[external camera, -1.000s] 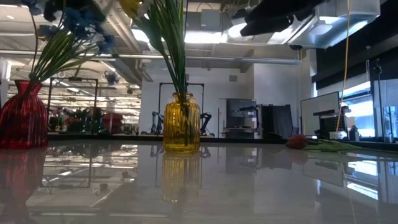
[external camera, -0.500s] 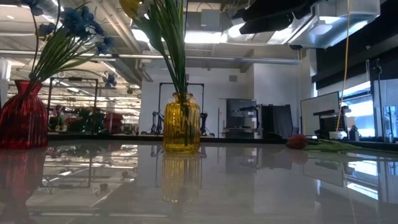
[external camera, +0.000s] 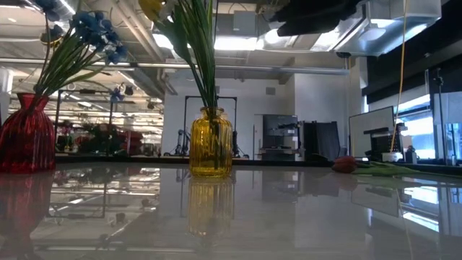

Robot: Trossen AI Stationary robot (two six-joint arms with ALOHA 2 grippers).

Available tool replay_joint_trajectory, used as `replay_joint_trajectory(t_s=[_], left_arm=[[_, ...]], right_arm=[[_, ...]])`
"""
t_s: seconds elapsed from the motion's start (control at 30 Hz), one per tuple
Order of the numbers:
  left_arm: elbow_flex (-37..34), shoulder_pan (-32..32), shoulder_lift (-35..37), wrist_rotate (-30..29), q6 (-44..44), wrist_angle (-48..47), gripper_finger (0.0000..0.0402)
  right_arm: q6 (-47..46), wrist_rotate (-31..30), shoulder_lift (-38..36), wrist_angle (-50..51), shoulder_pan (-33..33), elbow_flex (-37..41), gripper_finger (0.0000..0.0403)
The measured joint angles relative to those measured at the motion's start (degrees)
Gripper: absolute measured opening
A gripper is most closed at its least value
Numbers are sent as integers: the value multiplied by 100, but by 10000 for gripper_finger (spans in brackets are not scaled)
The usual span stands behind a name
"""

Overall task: Sort flowers into vase by color
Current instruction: Put the top dark red tulip into the red flower vase

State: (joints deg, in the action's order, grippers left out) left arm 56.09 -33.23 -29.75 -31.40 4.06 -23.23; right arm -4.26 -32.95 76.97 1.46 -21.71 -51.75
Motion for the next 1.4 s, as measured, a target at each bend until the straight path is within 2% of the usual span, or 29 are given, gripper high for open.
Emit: replay_joint_trajectory(t_s=[0.13,0.3,0.37,0.5,0.63,0.83,1.0,1.1,1.4], left_arm=[[140,2,-39,263,433,8,0],[162,2,-28,1727,103,-409,0],[-87,0,-32,1935,-82,-570,0],[-738,4,27,1755,-92,-355,0],[-1212,9,13,1303,-42,-315,0],[-1396,7,26,1163,128,-146,0],[-1548,7,59,411,552,256,0],[-1652,8,158,356,706,380,0],[-2311,15,911,60,252,463,0]], right_arm=[[3,-114,0,-350,0,0,331],[1,-143,0,-792,0,0,331],[2,-219,0,-932,0,0,331],[3,-420,2,-1097,0,0,331],[3,-499,2,-1199,0,0,331],[3,-503,2,-1199,0,0,331],[3,-503,2,-1193,0,0,331],[-2,-503,2,-1192,0,0,331],[-10,-504,2,-1188,0,0,331]])
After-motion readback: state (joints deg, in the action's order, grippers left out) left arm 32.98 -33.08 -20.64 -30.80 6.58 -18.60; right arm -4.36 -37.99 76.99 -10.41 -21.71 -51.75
